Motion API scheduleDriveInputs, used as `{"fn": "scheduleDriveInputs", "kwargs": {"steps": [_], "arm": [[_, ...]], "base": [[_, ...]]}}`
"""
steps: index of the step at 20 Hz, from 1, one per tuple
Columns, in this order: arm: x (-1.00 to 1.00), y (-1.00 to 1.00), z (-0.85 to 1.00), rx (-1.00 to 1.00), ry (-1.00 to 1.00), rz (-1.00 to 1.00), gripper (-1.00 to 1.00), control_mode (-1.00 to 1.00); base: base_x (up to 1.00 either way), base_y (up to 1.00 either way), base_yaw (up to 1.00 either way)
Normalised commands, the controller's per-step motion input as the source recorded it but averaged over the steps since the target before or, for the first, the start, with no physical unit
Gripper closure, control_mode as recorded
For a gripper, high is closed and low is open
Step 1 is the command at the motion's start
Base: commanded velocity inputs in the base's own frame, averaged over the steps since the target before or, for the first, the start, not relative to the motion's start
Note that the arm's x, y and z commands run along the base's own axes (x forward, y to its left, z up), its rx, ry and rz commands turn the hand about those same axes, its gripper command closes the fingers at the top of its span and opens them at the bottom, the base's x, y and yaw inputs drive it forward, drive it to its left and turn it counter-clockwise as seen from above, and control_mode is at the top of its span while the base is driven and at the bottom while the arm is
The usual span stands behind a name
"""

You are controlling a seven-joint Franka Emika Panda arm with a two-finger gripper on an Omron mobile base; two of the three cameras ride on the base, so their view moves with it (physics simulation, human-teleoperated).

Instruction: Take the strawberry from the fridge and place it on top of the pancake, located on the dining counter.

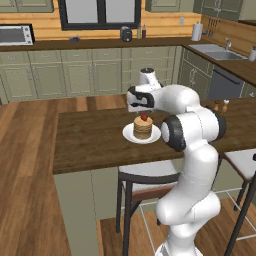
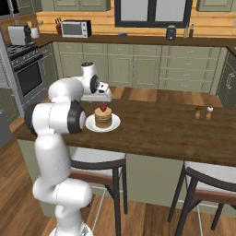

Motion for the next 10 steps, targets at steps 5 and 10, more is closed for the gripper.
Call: {"fn": "scheduleDriveInputs", "kwargs": {"steps": [5,10], "arm": [[-1.00,0.76,0.10,-0.17,0.00,0.00,-1.00,-1.00],[-1.00,0.88,0.02,-0.16,0.00,0.00,-1.00,-1.00]], "base": [[0.00,0.00,0.00],[0.00,0.00,0.00]]}}
